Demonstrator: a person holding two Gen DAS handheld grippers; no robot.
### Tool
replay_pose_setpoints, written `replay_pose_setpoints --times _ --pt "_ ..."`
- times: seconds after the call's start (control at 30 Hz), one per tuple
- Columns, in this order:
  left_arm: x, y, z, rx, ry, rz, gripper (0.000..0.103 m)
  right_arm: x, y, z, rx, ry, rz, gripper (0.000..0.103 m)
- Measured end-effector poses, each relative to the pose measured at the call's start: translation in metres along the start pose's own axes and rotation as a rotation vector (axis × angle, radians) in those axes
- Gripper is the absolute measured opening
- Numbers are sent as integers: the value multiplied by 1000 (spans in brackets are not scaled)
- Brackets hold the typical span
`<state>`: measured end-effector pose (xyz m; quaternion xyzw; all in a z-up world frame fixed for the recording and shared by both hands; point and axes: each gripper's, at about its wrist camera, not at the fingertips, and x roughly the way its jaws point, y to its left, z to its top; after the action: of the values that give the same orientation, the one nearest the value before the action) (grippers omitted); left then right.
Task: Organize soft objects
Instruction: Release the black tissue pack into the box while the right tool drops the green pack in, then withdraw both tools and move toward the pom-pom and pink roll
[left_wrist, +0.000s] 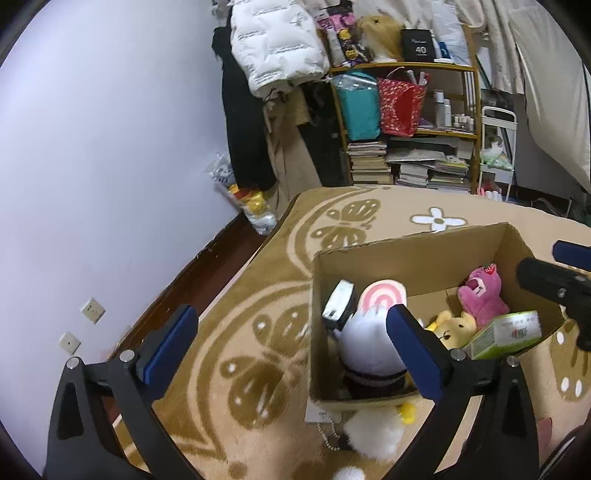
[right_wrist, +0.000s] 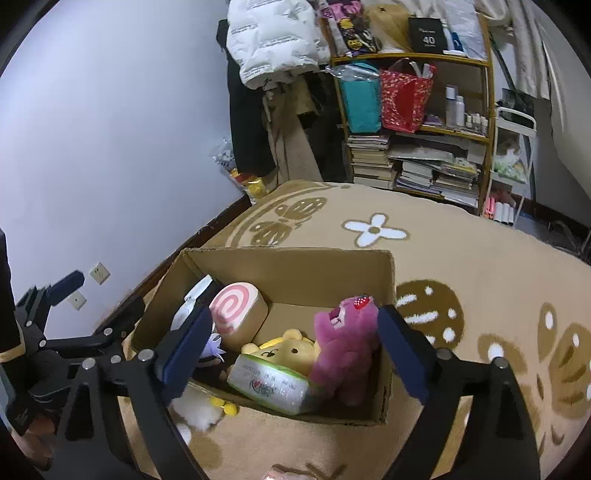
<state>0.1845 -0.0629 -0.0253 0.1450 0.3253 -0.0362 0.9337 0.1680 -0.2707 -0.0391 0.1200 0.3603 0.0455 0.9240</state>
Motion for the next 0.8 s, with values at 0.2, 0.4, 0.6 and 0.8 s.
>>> replay_pose_setpoints --times 0.2,0.4,0.6,0.8 --pt "-14 17 -5 -41 12 -6 102 -16 2 -1 6 -11 -9 103" --pt "-36 27 -10 -50 0 8 102 -34 5 -3 -2 -15 -27 103" --pt "-60 36 -13 -70 -8 -6 102 -56 12 -7 -25 -22 -38 103" --pt "-77 40 -20 -104 8 -40 102 -74 19 -13 -36 -29 -39 103"
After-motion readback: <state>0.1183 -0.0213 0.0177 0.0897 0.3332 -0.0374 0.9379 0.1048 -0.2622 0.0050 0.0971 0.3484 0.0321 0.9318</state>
